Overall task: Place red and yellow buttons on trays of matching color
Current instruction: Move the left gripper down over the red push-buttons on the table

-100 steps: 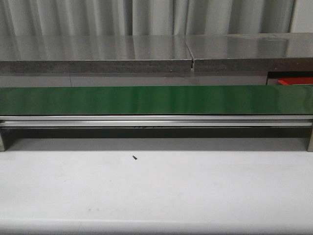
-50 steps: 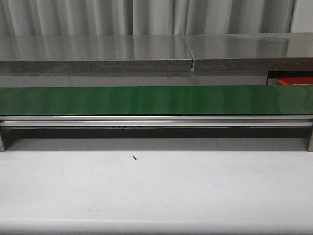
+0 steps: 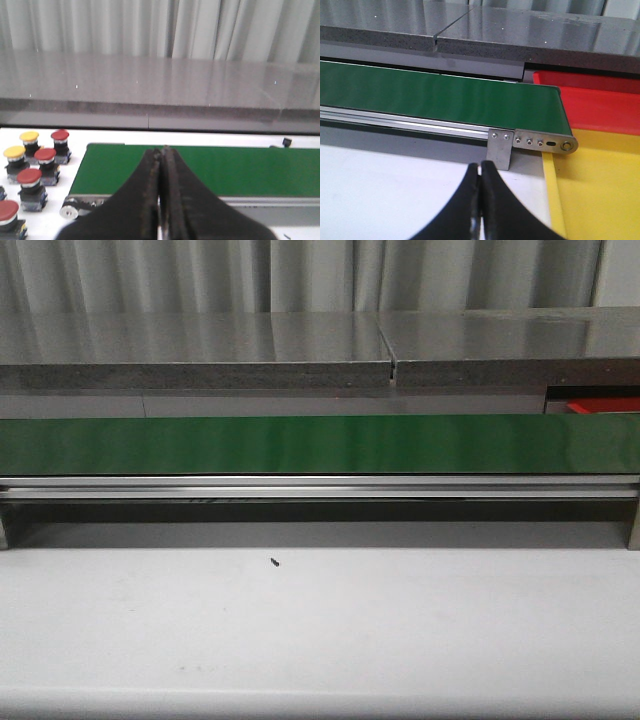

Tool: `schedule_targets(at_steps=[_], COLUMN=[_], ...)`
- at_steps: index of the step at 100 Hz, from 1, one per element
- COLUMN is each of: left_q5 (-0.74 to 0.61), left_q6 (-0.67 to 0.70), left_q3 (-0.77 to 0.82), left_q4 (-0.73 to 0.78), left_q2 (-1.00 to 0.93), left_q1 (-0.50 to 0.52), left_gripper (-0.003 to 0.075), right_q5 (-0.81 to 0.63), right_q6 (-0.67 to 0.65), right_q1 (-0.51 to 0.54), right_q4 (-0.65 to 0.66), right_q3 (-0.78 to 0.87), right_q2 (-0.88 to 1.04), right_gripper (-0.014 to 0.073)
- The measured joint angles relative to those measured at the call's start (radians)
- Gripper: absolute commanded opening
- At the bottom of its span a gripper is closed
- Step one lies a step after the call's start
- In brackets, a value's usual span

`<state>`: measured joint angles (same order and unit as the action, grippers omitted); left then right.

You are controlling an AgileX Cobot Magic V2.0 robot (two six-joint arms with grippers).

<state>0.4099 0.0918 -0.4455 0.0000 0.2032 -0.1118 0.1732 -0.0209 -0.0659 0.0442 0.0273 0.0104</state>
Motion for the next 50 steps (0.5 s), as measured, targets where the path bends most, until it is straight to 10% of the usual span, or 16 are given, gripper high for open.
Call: schedule_targets(at_steps=[50], left_q5=[0.240], left_q6=[0.000], left_q3=[-0.299], left_q4=[0.009], left_q2=[0.457], left_q1=[0.000], left_gripper=[-0.0019], right_q5=[0.000], right_q6=[0.000], right_q1=[0.000], right_q4=[0.000], right_q3=[0.000], right_q2=[0.000], right_gripper=[-0.0118])
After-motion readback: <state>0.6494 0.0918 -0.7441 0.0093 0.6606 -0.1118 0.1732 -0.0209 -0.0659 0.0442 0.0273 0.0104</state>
